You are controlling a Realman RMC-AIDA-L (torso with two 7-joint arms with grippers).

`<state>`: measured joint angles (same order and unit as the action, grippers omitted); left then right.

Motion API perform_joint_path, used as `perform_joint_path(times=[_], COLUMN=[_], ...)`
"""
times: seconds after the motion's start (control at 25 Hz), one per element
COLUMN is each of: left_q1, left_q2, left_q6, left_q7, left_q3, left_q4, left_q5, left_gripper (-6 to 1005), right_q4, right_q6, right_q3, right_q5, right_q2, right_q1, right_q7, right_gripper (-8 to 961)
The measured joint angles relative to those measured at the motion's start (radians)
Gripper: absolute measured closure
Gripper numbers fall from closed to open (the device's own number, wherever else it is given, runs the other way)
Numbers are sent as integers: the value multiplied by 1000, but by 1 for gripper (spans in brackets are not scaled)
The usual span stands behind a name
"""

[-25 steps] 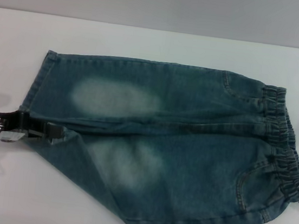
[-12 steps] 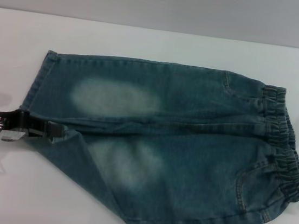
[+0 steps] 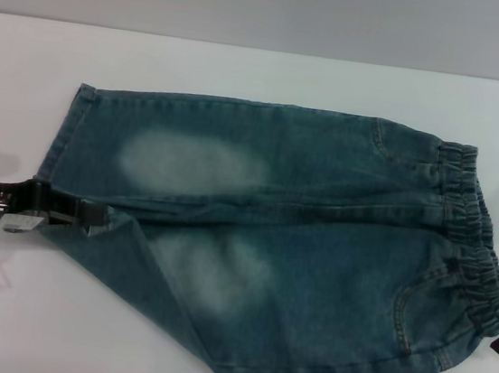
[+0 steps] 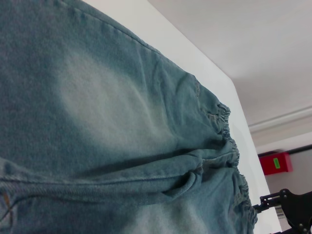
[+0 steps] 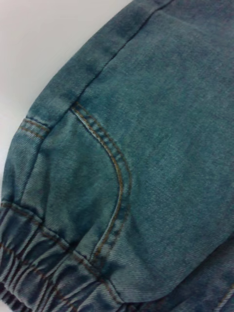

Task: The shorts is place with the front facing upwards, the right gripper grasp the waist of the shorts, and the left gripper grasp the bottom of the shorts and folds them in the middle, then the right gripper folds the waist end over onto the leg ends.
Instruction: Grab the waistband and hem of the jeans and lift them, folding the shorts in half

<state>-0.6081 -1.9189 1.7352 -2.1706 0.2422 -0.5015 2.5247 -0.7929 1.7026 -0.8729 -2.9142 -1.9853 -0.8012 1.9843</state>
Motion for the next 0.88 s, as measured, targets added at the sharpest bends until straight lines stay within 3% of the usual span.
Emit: perform_joint_path(times=[0.88], left_q1=[6], left_q2=[0], left_q6=[-5], left_q7=[6], left_q3=[0], left_q4=[-1], left_q5=[-7], left_gripper=[893], right_q4=[-75], right_q6=[72], right_q3=[2], right_q5=[76], right_q2=[-1], right_q1=[7], right_q7=[-18], right_gripper=[257])
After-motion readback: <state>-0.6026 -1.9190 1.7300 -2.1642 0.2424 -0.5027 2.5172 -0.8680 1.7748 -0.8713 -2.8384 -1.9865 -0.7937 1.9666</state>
